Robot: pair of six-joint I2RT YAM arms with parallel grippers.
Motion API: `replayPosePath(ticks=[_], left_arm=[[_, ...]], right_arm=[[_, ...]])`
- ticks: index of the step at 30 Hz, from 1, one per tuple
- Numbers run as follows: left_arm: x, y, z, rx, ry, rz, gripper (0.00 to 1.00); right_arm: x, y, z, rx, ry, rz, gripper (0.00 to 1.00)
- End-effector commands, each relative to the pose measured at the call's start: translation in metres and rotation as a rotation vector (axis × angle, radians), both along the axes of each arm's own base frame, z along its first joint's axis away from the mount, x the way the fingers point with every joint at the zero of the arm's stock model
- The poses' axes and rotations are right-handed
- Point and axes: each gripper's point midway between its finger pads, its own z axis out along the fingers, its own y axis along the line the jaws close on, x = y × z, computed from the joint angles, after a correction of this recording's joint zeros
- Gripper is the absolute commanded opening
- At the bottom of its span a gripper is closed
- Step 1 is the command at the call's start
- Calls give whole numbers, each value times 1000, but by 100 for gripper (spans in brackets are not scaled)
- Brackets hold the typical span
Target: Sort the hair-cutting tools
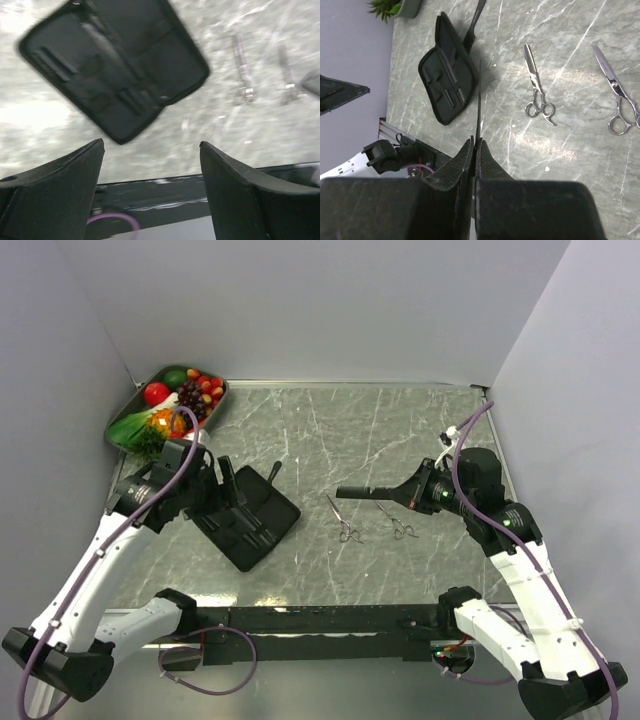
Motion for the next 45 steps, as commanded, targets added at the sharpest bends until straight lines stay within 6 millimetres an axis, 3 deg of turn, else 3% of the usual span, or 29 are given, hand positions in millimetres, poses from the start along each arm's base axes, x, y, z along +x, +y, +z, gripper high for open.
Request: replayPosePath(ticks=[1,5,6,7,8,10,11,13,15,17,19,25,32,40,45], left_arm=[[-1,26,-8,215,16,-76,83],[44,18,-23,224,-39,-144,83],[67,14,-17,205,-122,-146,84],[73,7,-20,169,-141,-194,84],[83,18,-38,192,-125,-213,84],[101,13,-45,194,-189,-317,84],[108,19,-62,223,-169,-318,84],[126,15,-72,216,-170,-335,86],[140,27,-78,171,-135,-298,85],[159,25,-80,60,-134,-341,80],[178,27,-84,60,-181,-372,80],[207,40,-97,-45,-211,-451,77],[211,31,-119,-129,-181,-554,72],[185,6,-131,-307,-154,-652,67],[178,3,-142,-348,-126,-659,67]], right_arm=[[1,2,8,1,-39,19,0],[0,6,6,11,-34,44,0],[-1,6,4,9,-36,52,0],[-1,6,4,7,-36,55,0],[-3,6,3,4,-36,58,0],[-3,6,4,-3,-44,67,0],[-6,5,2,-5,-37,70,0],[-10,4,2,-9,-45,77,0],[-13,3,-1,-14,-40,79,0],[-18,1,-2,-22,-39,86,0],[-20,-1,-2,-29,-51,83,0],[-27,-3,-1,-35,-66,89,0],[-27,-11,0,-79,-77,71,0],[-26,-12,-1,-88,-70,64,0],[-25,-11,-1,-84,-70,65,0]])
